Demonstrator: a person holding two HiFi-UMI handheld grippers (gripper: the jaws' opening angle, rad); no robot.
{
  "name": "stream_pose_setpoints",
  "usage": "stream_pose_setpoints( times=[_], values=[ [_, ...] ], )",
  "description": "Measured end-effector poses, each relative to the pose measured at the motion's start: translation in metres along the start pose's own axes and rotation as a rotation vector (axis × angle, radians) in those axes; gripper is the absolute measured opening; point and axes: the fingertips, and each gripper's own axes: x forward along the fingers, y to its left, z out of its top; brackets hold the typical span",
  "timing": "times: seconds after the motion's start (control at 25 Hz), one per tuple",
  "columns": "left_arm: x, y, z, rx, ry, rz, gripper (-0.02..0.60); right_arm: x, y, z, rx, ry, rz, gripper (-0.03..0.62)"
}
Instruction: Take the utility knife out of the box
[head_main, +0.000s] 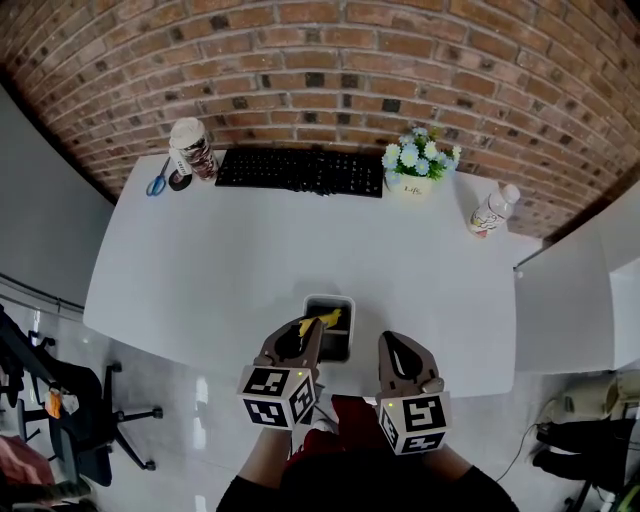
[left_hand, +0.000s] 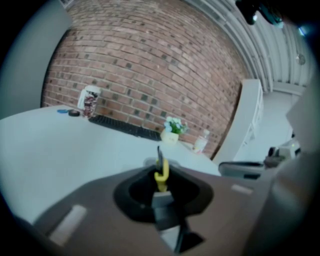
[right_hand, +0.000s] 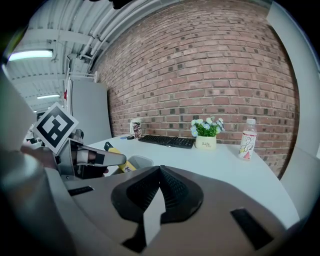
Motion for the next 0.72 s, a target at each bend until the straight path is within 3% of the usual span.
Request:
stream_pose_setpoints(
  times=[0.72],
  values=[
    [-0.028, -0.009, 0.02, 0.041, -0.076, -0.003, 0.061, -0.015, 0.007, 0.013, -0.014, -0.054, -0.006, 0.008]
  ],
)
